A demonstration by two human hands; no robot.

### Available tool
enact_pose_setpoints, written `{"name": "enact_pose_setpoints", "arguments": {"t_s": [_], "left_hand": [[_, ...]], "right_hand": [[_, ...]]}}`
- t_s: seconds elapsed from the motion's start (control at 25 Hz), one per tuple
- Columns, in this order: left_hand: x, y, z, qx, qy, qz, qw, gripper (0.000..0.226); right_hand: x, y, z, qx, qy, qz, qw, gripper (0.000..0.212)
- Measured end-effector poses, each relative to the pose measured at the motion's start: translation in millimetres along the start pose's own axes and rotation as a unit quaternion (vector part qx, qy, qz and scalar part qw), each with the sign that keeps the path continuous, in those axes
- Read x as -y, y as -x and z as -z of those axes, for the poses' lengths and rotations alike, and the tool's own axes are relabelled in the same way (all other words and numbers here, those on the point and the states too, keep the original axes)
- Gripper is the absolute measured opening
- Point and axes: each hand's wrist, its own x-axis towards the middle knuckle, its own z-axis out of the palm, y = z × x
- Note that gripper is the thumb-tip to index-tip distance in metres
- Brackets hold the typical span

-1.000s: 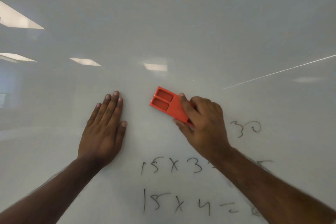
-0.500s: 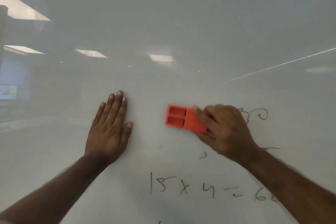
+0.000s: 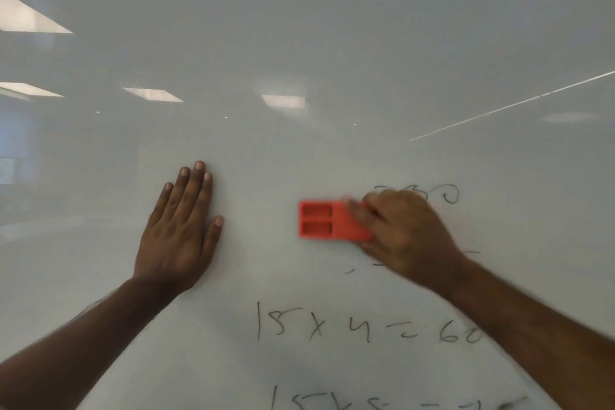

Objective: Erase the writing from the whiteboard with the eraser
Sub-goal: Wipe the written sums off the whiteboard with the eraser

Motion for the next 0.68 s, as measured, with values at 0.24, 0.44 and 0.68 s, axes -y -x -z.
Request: {"name": "enact_pose_setpoints", "arguments": {"t_s": [0.24,0.44,0.68], "left_hand": [[-29,-21,1,-0.013,0.02,0.006,1.0,0.067],[-59,-55,8,-0.014,0.017,-0.059,0.998,0.067],[-89,-80,5,-0.019,0.054,-0.025,0.998,0.069]], "right_hand": [[15,-24,-6,-0.034,-0.037,-0.185,0.981,0.059],[47,30,-1,0.035,-0.041,0.054,0.997,0.049],[-66,31,31,-0.008,0.02,-0.155,0.988,0.056]]}}
